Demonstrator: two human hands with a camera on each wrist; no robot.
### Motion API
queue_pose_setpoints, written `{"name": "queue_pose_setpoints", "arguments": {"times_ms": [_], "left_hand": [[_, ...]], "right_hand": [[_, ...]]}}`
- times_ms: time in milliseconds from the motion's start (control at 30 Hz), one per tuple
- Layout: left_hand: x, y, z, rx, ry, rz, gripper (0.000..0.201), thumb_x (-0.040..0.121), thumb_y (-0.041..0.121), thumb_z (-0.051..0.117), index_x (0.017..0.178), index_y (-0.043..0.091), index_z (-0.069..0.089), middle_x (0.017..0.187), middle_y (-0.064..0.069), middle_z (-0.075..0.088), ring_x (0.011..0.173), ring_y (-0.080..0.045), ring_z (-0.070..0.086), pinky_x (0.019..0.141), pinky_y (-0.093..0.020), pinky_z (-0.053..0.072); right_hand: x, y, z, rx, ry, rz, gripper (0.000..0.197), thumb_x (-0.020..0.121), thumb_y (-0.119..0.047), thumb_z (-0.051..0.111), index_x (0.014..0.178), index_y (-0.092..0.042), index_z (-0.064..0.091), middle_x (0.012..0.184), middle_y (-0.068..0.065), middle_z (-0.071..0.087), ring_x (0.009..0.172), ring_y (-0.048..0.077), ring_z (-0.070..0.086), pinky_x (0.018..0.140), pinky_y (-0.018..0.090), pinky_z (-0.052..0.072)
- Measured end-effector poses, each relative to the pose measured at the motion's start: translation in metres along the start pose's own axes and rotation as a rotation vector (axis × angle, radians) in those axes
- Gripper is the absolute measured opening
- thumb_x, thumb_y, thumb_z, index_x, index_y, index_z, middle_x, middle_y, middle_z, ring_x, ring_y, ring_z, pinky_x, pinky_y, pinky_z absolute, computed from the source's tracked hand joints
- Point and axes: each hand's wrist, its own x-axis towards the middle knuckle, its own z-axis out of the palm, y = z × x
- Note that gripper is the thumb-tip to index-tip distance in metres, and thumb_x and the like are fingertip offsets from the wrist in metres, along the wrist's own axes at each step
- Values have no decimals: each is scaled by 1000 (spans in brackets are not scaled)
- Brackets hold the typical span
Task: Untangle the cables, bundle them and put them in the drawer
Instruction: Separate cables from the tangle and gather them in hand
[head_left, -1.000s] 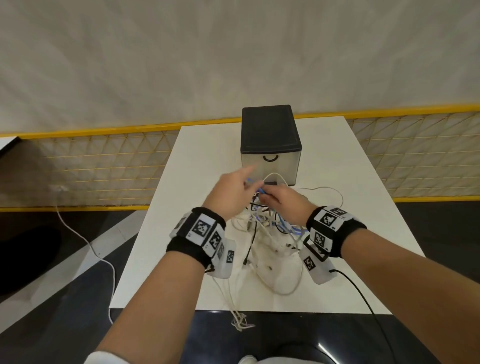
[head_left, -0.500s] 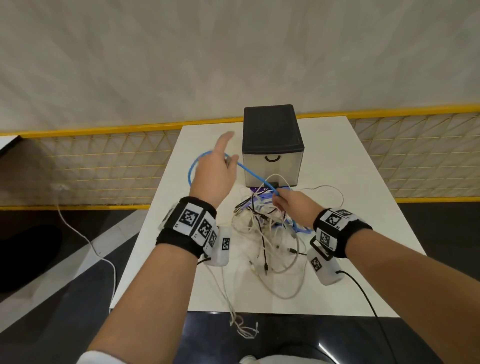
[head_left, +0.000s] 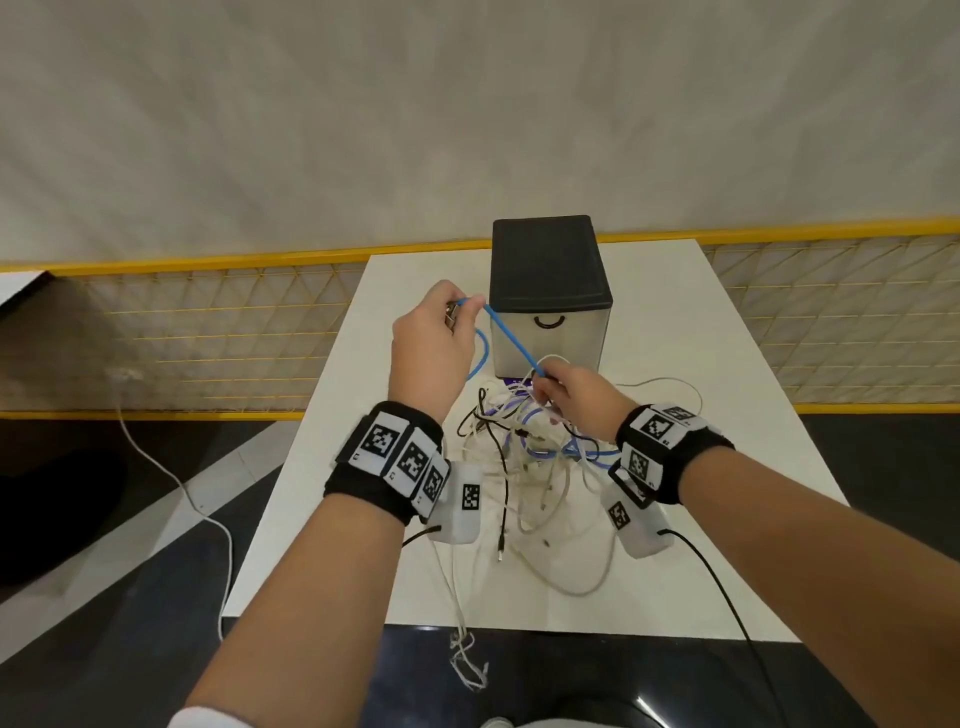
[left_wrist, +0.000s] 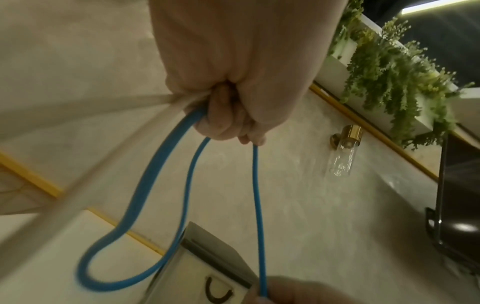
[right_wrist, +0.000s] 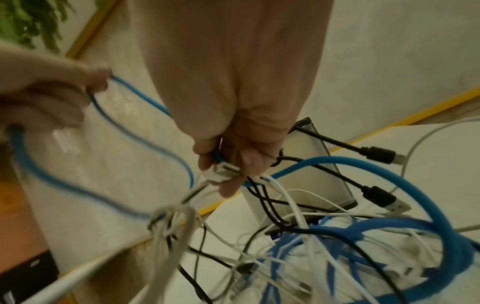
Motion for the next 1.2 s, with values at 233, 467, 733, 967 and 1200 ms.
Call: {"name": "queue_pose_setpoints", "arguments": {"times_ms": [233, 467, 733, 967, 1200], "left_hand": [[-17, 4, 11, 199, -519, 47, 32, 102, 31, 53, 133, 26, 55, 70, 1, 55, 72, -17, 63, 62, -28, 41], [2, 4, 0, 69, -121, 123, 20, 101, 32, 55, 90, 16, 56, 58, 9, 46, 52, -7, 44, 51, -22, 32], [-4, 3, 5, 131, -329, 85, 43, 103, 29, 51, 145, 33, 44, 60, 6, 50, 55, -9, 50, 58, -29, 40], [-5, 2, 16, 157, -294, 106, 21, 101, 36, 53, 93, 17, 58, 58, 9, 45, 55, -12, 48, 54, -25, 30], [-4, 3, 3, 9, -8, 82, 20, 101, 32, 55, 90, 16, 58, 58, 10, 46, 50, -7, 44, 48, -12, 33]], "right_hand": [[7, -22, -10, -29, -48, -135, 24, 102, -21, 37, 94, -7, 55, 82, 5, 60, 71, 19, 52, 69, 30, 43], [5, 16, -9, -121, -27, -31, 22, 101, -23, 42, 105, -6, 54, 86, 15, 59, 72, 25, 52, 67, 33, 40], [12, 5, -20, -15, -34, 0, 18, 102, -20, 38, 91, -17, 52, 77, 3, 58, 64, 22, 51, 63, 37, 50], [14, -13, -20, -23, 72, -155, 15, 101, -19, 40, 93, -12, 50, 78, 1, 56, 66, 15, 55, 60, 18, 48], [26, 12, -12, -102, 13, -5, 18, 101, -23, 42, 105, -10, 53, 92, 4, 60, 71, 10, 58, 67, 22, 44]]}}
